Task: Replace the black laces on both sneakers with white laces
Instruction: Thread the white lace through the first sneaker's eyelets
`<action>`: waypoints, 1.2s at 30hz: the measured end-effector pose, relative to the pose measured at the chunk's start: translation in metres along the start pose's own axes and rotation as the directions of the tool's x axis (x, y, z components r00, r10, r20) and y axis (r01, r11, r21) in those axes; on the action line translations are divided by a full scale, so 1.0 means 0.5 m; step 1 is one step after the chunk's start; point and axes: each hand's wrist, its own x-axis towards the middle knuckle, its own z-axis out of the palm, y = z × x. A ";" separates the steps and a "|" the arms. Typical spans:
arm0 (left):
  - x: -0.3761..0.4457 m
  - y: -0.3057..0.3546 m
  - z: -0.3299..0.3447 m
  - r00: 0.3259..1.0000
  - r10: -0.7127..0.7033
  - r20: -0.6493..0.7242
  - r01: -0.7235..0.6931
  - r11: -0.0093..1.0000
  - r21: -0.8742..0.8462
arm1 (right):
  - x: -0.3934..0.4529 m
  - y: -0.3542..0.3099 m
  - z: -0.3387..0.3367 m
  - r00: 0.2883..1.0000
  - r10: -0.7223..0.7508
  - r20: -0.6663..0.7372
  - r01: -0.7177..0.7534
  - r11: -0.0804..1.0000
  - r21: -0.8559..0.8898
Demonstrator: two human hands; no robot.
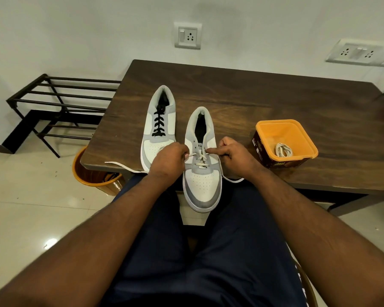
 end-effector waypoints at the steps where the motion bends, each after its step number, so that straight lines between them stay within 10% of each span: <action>1: -0.002 -0.001 -0.002 1.000 -0.006 -0.003 0.006 1.000 -0.005 | 0.000 -0.002 -0.003 1.000 0.005 0.014 -0.005 1.000 0.008; 5: -0.017 0.023 -0.026 0.991 -0.133 -0.013 0.124 0.957 -0.263 | -0.007 -0.007 -0.007 0.997 0.038 -0.071 -0.033 0.997 0.064; 8: -0.031 0.072 -0.074 0.943 -0.254 0.213 0.327 0.604 -0.727 | -0.033 -0.022 0.006 0.960 0.057 -0.273 -0.015 0.988 0.154; 11: -0.037 0.122 -0.121 0.902 -0.232 0.365 0.430 0.380 -0.819 | -0.059 -0.074 0.028 0.957 0.153 -0.245 0.002 0.844 0.536; 20: -0.024 0.133 -0.157 0.934 -0.289 0.211 0.322 0.417 -0.850 | -0.086 -0.139 0.034 0.960 0.276 0.045 -0.101 0.192 0.976; 25: -0.041 0.091 -0.135 0.949 -0.270 -0.165 0.222 0.940 -0.260 | -0.090 -0.122 0.003 0.923 0.384 0.020 -0.178 0.382 0.907; 30: -0.059 0.114 -0.092 0.966 -0.093 0.243 0.235 0.712 -0.662 | -0.073 -0.134 -0.015 0.938 0.343 -0.037 -0.193 0.609 0.769; 36: -0.055 0.055 -0.084 0.937 -0.349 0.024 0.261 0.649 -0.715 | -0.073 -0.100 -0.039 0.922 0.386 -0.037 -0.244 0.652 0.718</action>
